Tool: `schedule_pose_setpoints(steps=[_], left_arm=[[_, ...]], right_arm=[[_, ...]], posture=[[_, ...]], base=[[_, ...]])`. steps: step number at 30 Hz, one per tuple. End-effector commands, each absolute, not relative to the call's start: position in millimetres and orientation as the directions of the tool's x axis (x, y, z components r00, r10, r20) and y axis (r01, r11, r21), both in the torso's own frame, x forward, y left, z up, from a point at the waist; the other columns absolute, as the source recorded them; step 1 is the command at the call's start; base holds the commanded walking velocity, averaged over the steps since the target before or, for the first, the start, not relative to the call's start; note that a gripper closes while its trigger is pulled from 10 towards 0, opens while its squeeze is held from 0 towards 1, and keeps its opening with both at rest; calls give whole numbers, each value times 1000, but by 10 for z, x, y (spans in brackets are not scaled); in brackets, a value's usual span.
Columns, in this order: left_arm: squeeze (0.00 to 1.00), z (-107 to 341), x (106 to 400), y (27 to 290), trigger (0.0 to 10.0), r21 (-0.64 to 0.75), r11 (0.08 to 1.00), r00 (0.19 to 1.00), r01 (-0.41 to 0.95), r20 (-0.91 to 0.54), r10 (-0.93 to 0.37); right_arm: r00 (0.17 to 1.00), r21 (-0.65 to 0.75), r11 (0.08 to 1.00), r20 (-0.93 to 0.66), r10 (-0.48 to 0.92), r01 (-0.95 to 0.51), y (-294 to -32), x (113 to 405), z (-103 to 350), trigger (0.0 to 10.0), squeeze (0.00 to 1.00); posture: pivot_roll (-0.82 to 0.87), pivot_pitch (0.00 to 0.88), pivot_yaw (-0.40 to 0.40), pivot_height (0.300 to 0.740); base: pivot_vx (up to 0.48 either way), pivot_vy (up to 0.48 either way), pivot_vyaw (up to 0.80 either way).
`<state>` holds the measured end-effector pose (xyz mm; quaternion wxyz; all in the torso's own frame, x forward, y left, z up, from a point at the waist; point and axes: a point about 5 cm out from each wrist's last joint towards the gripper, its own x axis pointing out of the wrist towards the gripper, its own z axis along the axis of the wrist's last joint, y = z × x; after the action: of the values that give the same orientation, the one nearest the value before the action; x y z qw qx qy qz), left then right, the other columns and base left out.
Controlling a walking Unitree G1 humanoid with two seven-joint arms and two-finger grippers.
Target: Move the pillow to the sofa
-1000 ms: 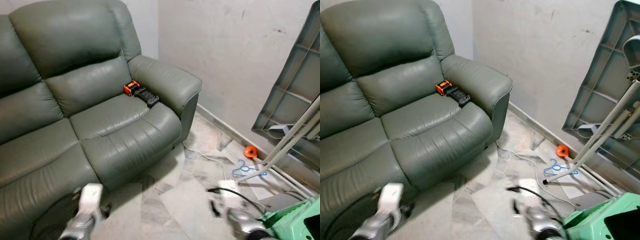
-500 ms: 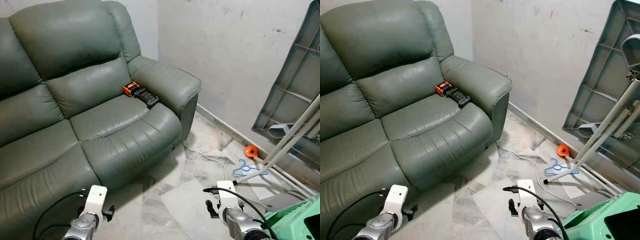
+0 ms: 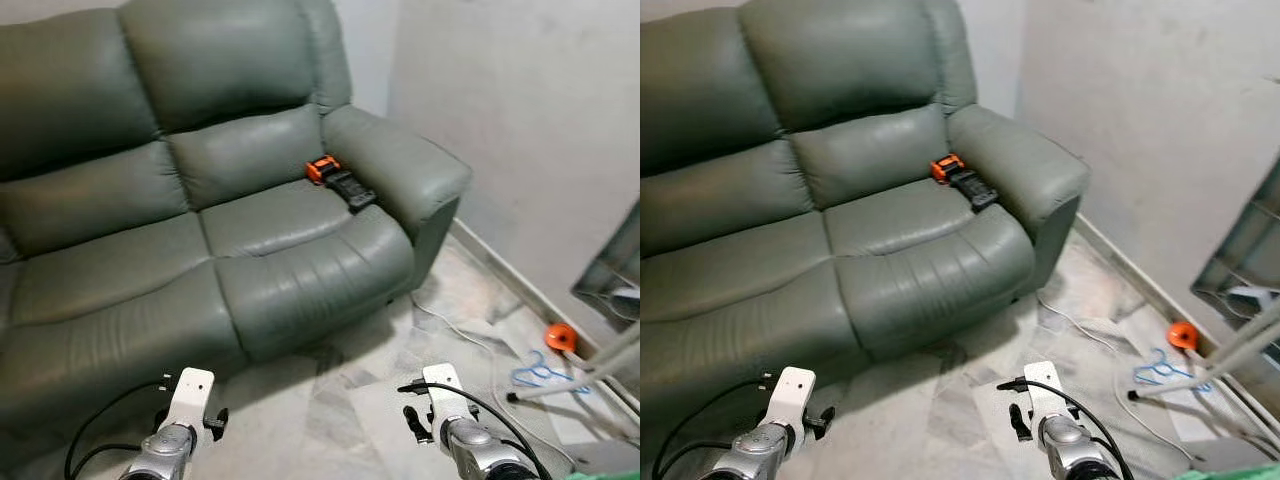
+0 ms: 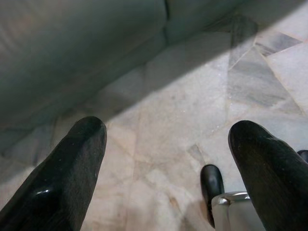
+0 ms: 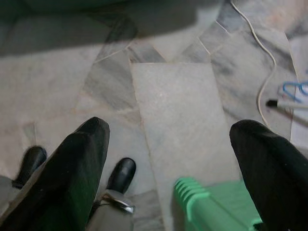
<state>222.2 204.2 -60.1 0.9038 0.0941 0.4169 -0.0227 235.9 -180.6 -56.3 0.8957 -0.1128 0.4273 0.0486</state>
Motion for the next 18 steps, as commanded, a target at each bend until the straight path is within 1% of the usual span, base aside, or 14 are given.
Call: schedule_pose_setpoints(steps=[1, 5, 10, 14, 15, 18], left_arm=[[0, -619, 2183, 2083, 10000, 162, 980, 638, 116, -768, 51], [0, -624, 2172, 2095, 10000, 170, 979, 634, 114, -771, 60], [0, -620, 2169, 2129, 10000, 168, 983, 635, 74, -768, 84], [0, -602, 2186, 2164, 10000, 180, 982, 645, 50, -757, 106], [0, -592, 2199, 2167, 10000, 157, 987, 652, 35, -752, 97], [0, -575, 2218, 2173, 10000, 156, 987, 665, 31, -741, 96]], right_arm=[[633, -182, 962, -774, -13, -202, -1797, 2371, -556, 10000, 0], [630, -175, 963, -777, -6, -207, -1793, 2366, -560, 10000, 0], [627, -178, 957, -779, 4, -227, -1784, 2359, -565, 10000, 0], [626, -180, 955, -780, 6, -234, -1780, 2354, -568, 10000, 0], [626, -182, 954, -780, 8, -240, -1780, 2352, -569, 10000, 0], [626, -186, 951, -779, 10, -247, -1782, 2355, -567, 10000, 0]], posture=[[-20, 0, 43, 740], [-20, 0, 44, 740], [-21, 0, 44, 740], [-19, 0, 41, 740], [-20, 0, 41, 740], [-19, 0, 38, 740]], base=[[0, 0, 800], [0, 0, 800], [0, 0, 800], [0, 0, 800], [0, 0, 800], [0, 0, 800]])
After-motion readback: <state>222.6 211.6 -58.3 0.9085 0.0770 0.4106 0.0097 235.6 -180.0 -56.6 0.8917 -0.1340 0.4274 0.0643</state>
